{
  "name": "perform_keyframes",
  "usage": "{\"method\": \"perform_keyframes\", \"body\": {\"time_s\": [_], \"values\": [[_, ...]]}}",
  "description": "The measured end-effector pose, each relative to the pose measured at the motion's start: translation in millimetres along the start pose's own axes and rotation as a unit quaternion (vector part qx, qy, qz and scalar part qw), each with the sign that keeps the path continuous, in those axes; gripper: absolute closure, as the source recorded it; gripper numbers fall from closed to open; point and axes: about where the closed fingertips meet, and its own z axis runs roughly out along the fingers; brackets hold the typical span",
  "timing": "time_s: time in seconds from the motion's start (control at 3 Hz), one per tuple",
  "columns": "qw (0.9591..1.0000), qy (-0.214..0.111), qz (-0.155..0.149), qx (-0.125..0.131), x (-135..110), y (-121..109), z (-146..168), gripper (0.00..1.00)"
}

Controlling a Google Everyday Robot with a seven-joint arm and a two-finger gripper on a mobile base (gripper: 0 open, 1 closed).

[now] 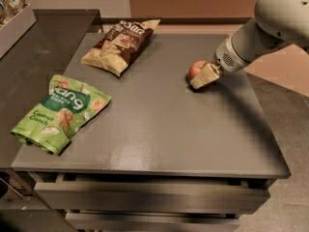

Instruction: Move apple near green rice chip bag

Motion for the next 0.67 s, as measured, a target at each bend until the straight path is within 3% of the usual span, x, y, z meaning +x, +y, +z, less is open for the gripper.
{"method": "perform_keyframes", "body": {"time_s": [0.33,0.67], "values": [[1.0,-0.005,-0.001,-0.008,-1,3,-1,0.67],[0.9988,-0.028,-0.027,-0.028,-13,26,-18,0.9]]}}
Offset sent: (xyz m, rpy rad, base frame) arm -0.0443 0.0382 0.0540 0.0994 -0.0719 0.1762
